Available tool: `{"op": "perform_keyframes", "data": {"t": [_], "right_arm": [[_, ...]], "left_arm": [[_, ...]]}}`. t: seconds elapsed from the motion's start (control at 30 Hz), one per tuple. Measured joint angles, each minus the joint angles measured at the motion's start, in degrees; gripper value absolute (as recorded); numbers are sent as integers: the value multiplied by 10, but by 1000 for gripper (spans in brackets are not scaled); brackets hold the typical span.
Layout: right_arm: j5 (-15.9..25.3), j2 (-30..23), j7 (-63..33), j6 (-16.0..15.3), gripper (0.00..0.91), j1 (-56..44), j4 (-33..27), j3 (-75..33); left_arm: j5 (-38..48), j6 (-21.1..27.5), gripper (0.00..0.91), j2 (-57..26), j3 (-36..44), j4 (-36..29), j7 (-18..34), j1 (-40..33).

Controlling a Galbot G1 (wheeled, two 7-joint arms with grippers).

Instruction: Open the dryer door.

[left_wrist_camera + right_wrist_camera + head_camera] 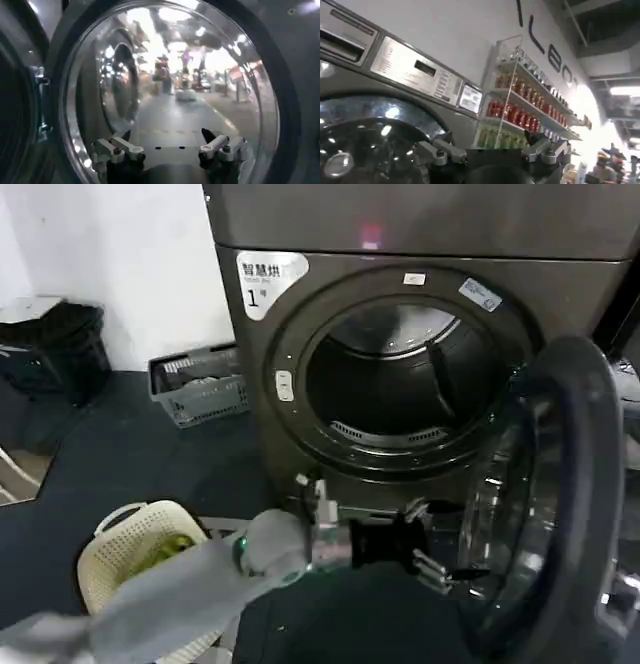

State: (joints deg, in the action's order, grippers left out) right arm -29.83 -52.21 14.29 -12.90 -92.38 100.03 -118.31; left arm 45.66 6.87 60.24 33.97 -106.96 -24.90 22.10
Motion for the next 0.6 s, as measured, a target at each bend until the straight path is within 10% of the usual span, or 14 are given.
{"op": "perform_keyframes", "data": {"t": [0.6], "right_arm": [[56,8,-83,-56,907,-26,-7,-89]], "left_arm": [[10,-4,907,111,54,86,5,-76]]}}
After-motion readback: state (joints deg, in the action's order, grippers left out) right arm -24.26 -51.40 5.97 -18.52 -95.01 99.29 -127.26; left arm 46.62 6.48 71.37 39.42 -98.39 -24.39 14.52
